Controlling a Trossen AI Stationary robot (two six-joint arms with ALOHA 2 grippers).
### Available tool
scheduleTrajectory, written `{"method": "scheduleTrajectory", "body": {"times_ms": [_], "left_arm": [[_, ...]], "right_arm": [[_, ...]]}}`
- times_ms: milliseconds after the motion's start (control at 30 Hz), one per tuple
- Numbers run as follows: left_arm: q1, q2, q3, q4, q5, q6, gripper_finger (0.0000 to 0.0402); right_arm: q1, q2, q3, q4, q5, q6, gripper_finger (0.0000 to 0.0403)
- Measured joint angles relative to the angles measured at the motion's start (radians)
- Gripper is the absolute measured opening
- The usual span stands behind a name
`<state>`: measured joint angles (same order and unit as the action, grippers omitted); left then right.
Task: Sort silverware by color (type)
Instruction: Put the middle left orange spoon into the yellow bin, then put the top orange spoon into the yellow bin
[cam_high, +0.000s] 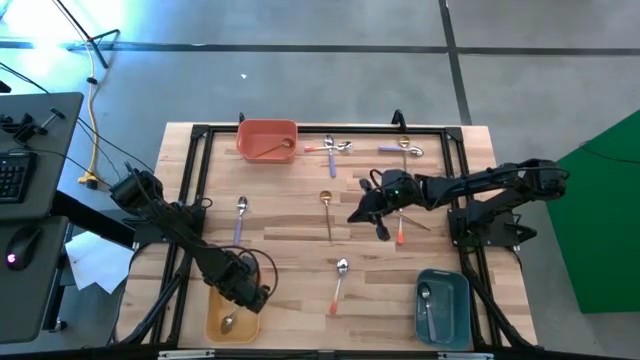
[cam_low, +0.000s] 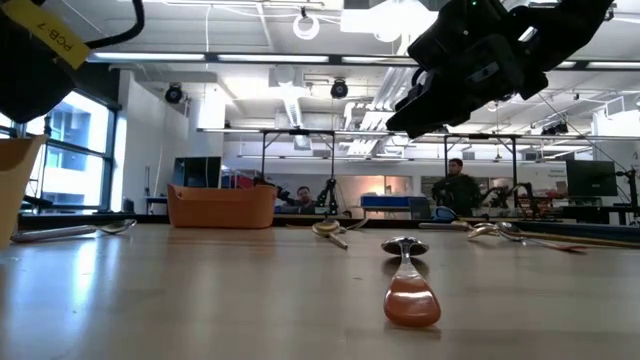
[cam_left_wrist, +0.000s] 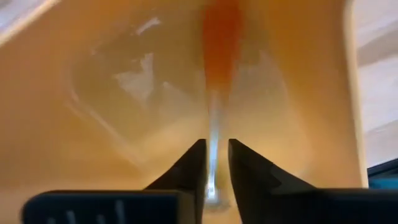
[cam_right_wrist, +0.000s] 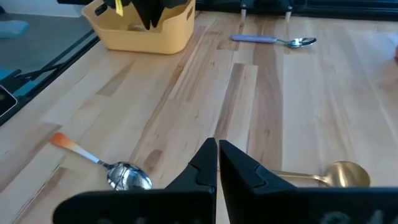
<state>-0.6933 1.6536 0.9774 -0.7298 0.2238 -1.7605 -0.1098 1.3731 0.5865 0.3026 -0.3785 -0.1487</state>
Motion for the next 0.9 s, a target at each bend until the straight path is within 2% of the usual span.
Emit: {"method": "scheduleTrajectory", "body": {"times_ms": [233, 400, 567, 733, 833, 900], "left_arm": [[0.016, -0.050, 0.041, -0.016, -0.006, 0.142, 0.0116], [0.020, -0.130, 0.104, -0.089, -0.069, 0.234, 0.0123], [0.041, -0.206, 0.164, -0.193, -0.269, 0.354, 0.0108], [0.139, -0.247, 0.166, -0.186, -0.456, 0.628, 0.0082], [0.228, -0.245, 0.159, -0.136, -0.554, 0.832, 0.0060], [0.300, -0.242, 0.130, 0.002, -0.546, 0.979, 0.0040]], "right_arm": [[0.033, 0.000, 0.000, 0.001, 0.032, -0.006, 0.0000], [0.034, 0.000, 0.000, 0.025, 0.110, -0.010, 0.0000], [0.024, 0.000, 0.000, 0.088, 0.188, -0.009, 0.0000], [-0.003, 0.000, 0.000, 0.250, 0.203, 0.073, 0.0000], [-0.026, 0.000, 0.001, 0.265, 0.216, 0.089, 0.0000], [-0.049, 0.000, 0.001, 0.262, 0.234, 0.096, 0.0000]]}}
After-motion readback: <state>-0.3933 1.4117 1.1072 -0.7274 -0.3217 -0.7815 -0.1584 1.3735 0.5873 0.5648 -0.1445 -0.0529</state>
